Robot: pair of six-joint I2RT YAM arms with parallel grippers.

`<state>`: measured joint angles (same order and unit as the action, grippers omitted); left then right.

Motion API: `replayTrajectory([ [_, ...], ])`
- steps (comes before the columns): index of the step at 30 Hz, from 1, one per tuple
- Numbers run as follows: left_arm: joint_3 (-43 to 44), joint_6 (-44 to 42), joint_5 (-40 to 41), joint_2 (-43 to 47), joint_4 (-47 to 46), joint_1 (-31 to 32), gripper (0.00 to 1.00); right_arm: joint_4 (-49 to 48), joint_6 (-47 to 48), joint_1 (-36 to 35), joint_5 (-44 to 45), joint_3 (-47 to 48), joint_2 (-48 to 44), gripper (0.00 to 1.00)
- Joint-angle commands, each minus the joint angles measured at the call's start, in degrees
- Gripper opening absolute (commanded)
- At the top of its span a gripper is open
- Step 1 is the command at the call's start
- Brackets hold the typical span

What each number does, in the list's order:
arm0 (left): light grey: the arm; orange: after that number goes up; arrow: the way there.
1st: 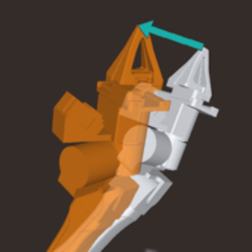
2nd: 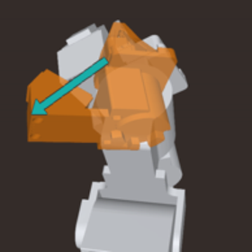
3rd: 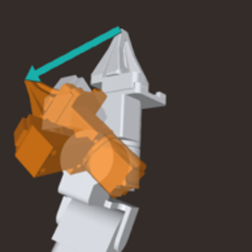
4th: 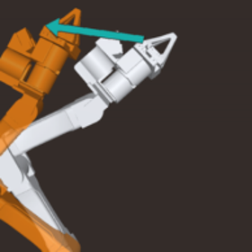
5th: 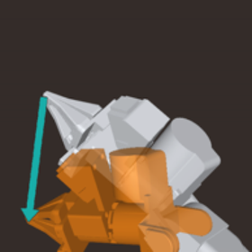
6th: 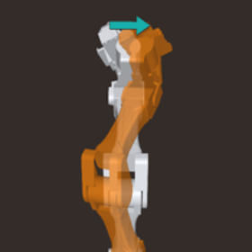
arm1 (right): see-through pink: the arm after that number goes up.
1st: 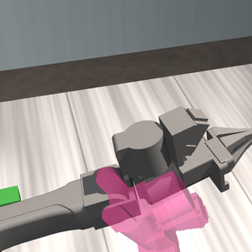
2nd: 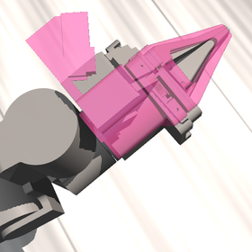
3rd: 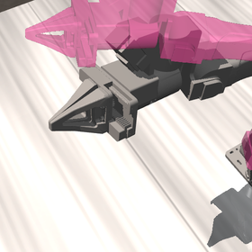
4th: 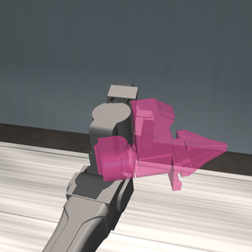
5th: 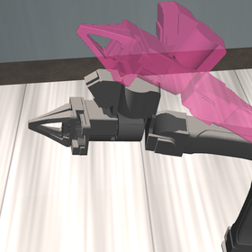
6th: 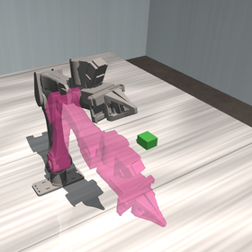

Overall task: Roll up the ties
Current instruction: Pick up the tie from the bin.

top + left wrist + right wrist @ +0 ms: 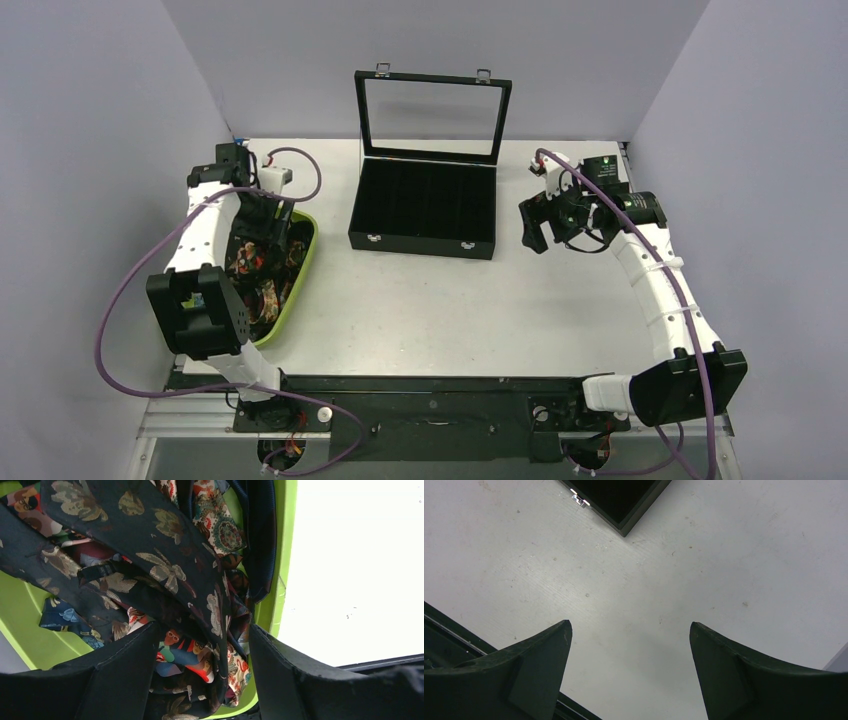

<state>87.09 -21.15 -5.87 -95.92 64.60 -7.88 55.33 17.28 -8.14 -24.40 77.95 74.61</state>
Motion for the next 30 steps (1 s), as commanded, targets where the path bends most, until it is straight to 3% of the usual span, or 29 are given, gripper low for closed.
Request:
replayTrajectory([
  [1,0.47,0.67,-2.15,-0.89,-3.18,0.96,0.61,-1.51,-0.32,0.51,-0.44,0.09,-1.03,0.82],
  [13,-1.84,2.64,-1.92,-4.83,-6.26,1.72,0.54,-1.39,-1.08,0.64,0.64,2.34,-0.08,0.81],
  [16,0.59,2.76,-3.03,-3.92,-3.98,1.66,0.2,-1.38,-1.5,0.65,1.05,3.18,0.29,0.81],
  [17,3.1,2.77,-3.67,-2.74,-3.04,1.6,0.07,-1.37,-1.66,0.62,1.21,3.7,0.37,0.8],
  [19,8.23,2.88,-4.17,-0.62,-1.53,1.29,0.0,-1.37,-2.1,0.59,1.31,4.45,0.57,0.8],
  [26,36.61,3.18,-2.96,-0.84,5.6,-0.92,0.0,-1.65,-4.16,0.33,0.28,7.66,1.94,0.8],
  [30,54.25,6.91,-3.5,-4.44,4.82,-5.75,0.0,-1.69,-4.51,0.07,0.3,9.53,2.4,0.8],
])
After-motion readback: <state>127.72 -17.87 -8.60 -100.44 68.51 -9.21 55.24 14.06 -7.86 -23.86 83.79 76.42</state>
